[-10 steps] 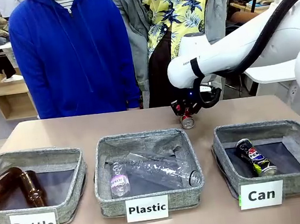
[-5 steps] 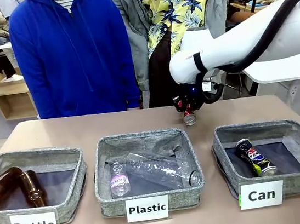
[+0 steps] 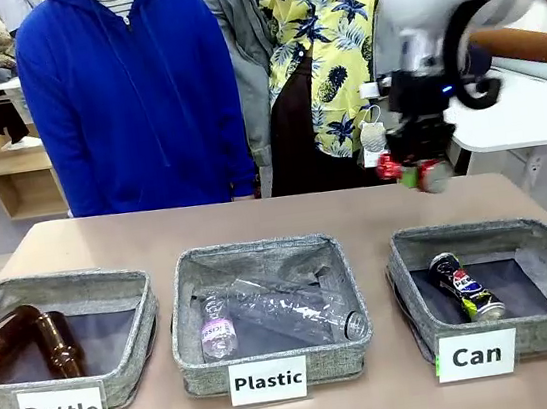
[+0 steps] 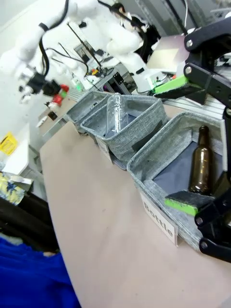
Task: Sort the can waste into the basket.
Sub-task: Pick up the can waste from the table and place it in the right Fabric basket.
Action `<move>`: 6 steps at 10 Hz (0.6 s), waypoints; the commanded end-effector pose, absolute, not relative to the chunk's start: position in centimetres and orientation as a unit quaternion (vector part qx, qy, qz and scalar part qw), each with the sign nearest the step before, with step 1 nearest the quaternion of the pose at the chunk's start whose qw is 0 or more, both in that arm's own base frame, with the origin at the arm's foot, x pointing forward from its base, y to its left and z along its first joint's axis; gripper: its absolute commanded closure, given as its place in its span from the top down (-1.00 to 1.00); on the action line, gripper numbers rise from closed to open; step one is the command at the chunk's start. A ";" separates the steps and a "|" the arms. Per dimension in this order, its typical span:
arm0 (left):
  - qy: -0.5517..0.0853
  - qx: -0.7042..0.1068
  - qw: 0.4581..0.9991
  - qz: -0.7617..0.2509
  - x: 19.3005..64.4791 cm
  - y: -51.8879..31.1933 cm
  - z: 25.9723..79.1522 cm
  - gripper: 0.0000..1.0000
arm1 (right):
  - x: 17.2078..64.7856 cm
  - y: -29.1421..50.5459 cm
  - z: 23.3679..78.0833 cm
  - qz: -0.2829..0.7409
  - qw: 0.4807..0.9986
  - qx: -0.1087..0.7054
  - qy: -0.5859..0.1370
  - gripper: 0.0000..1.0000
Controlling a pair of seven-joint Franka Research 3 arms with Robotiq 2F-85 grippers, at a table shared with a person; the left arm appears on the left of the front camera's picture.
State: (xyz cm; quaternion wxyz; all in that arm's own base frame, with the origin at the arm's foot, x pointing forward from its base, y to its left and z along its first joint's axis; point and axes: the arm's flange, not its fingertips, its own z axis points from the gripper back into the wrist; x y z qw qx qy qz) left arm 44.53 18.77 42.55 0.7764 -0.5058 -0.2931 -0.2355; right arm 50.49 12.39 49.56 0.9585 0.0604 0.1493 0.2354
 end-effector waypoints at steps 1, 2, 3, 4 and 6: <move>-0.299 -0.501 0.776 -0.242 44.2 18.7 42.6 1.00 | 46.3 10.1 47.8 0.398 0.886 0.006 0.237 -1.00; -0.299 -0.501 0.776 -0.242 44.2 18.7 42.6 1.00 | 44.2 8.8 47.3 0.502 0.835 0.018 0.222 -1.00; -0.299 -0.501 0.776 -0.242 44.2 18.7 42.6 1.00 | 43.1 7.7 46.7 0.576 0.793 0.028 0.193 -1.00; -0.299 -0.501 0.776 -0.242 44.2 18.7 42.6 1.00 | 42.8 7.0 46.3 0.611 0.773 0.046 0.166 -1.00; -0.299 -0.501 0.776 -0.242 44.2 18.7 42.6 1.00 | 42.8 6.6 45.8 0.647 0.748 0.066 0.135 -1.00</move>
